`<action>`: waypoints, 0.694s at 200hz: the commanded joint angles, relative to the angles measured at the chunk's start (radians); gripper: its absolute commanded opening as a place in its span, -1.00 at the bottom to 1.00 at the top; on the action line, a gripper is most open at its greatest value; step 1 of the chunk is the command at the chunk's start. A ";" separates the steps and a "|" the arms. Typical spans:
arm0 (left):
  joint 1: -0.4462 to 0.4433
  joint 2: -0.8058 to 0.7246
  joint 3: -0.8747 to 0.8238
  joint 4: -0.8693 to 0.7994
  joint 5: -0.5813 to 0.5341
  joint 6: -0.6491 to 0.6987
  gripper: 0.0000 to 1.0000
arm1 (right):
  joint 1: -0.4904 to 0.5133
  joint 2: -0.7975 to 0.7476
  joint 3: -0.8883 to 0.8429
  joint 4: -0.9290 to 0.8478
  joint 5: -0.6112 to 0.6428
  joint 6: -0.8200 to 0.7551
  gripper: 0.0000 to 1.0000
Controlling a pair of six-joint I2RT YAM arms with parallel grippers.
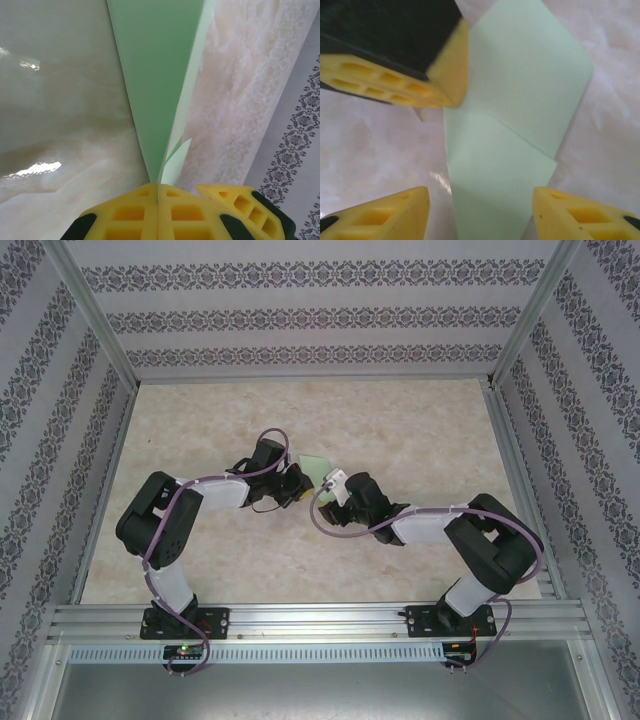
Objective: Fold a paper plane with a square sheet of paper (pick it up from the middle)
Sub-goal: Fold the wing for the fifth time at the center of the table.
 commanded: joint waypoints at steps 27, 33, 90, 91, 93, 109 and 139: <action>-0.022 -0.033 0.032 -0.025 0.017 -0.044 -0.83 | 0.088 0.097 -0.010 0.255 0.224 -0.129 0.02; -0.022 -0.034 0.033 -0.030 0.017 -0.043 -0.83 | 0.091 0.109 -0.012 0.274 0.244 -0.134 0.01; -0.025 -0.033 0.040 -0.045 0.036 -0.046 -0.83 | 0.112 0.190 -0.022 0.363 0.283 -0.207 -0.16; -0.026 -0.033 0.039 -0.045 0.036 -0.045 -0.83 | 0.112 0.191 -0.022 0.365 0.283 -0.208 -0.16; -0.026 -0.033 0.039 -0.045 0.036 -0.046 -0.83 | 0.113 0.192 -0.024 0.371 0.282 -0.209 -0.17; -0.025 -0.033 0.038 -0.049 0.034 -0.049 -0.84 | 0.110 0.200 -0.029 0.387 0.280 -0.214 -0.23; -0.023 -0.036 0.036 -0.053 0.036 -0.058 -0.84 | 0.096 0.206 -0.041 0.415 0.255 -0.204 -0.45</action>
